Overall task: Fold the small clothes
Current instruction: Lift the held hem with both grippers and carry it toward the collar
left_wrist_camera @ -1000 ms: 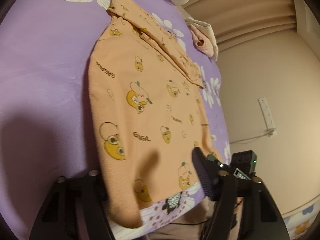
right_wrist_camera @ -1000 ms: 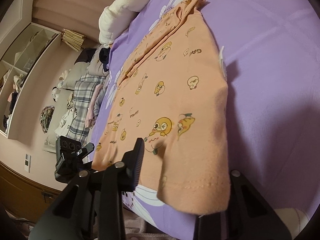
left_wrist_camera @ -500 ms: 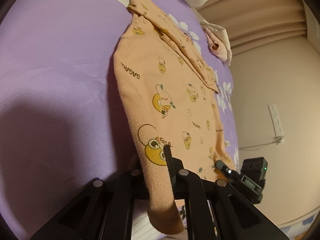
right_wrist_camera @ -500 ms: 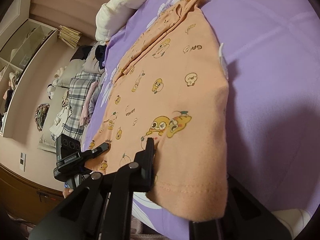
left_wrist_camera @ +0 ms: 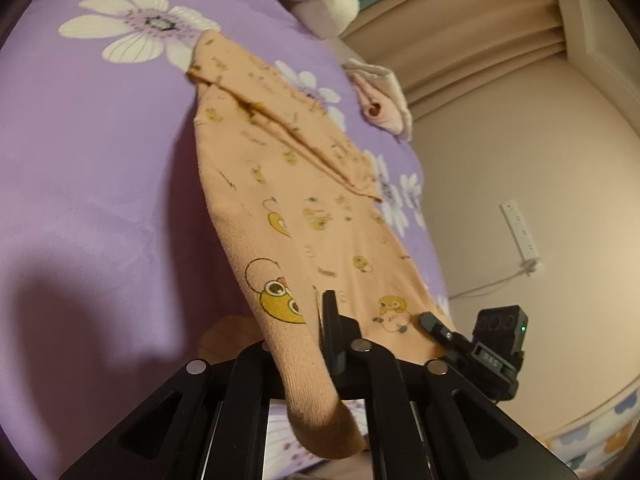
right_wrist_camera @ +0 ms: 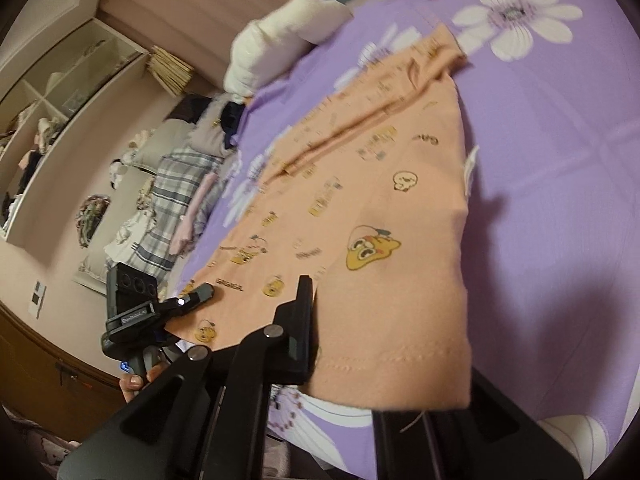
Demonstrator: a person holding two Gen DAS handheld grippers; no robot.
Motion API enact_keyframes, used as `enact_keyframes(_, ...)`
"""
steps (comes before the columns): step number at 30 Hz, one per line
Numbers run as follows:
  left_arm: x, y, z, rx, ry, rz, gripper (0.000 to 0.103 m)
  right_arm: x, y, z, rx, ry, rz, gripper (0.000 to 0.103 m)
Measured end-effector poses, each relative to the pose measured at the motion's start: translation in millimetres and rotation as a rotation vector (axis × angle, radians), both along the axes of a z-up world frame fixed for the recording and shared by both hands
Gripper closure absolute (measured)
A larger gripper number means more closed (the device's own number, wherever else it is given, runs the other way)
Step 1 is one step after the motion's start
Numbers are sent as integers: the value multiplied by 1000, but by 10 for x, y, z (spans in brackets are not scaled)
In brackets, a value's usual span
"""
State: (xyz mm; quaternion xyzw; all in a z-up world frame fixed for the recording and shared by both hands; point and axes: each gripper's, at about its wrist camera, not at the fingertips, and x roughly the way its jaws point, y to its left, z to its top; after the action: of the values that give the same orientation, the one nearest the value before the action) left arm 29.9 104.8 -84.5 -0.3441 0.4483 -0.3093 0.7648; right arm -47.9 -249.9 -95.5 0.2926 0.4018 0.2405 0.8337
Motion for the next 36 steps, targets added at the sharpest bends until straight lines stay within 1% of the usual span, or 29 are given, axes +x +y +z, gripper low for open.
enact_keyframes(8, -2, -29, 193, -8, -67, 1, 102, -55, -20, 176, 30, -70, -13, 96)
enact_keyframes(15, -17, -26, 265, -18, -95, -3, 102, -109, -9, 262, 23, -106, -16, 97)
enact_keyframes(23, -39, 23, 358, -46, -121, 0, 102, -144, -33, 354, 44, -139, -6, 97)
enact_keyframes(27, -64, 60, 398, -50, -133, 2, 102, -175, -29, 405, 50, -157, 4, 97)
enact_keyframes(36, -173, 122, 596, -73, -185, -2, 102, -304, 31, 629, 49, -224, 47, 97)
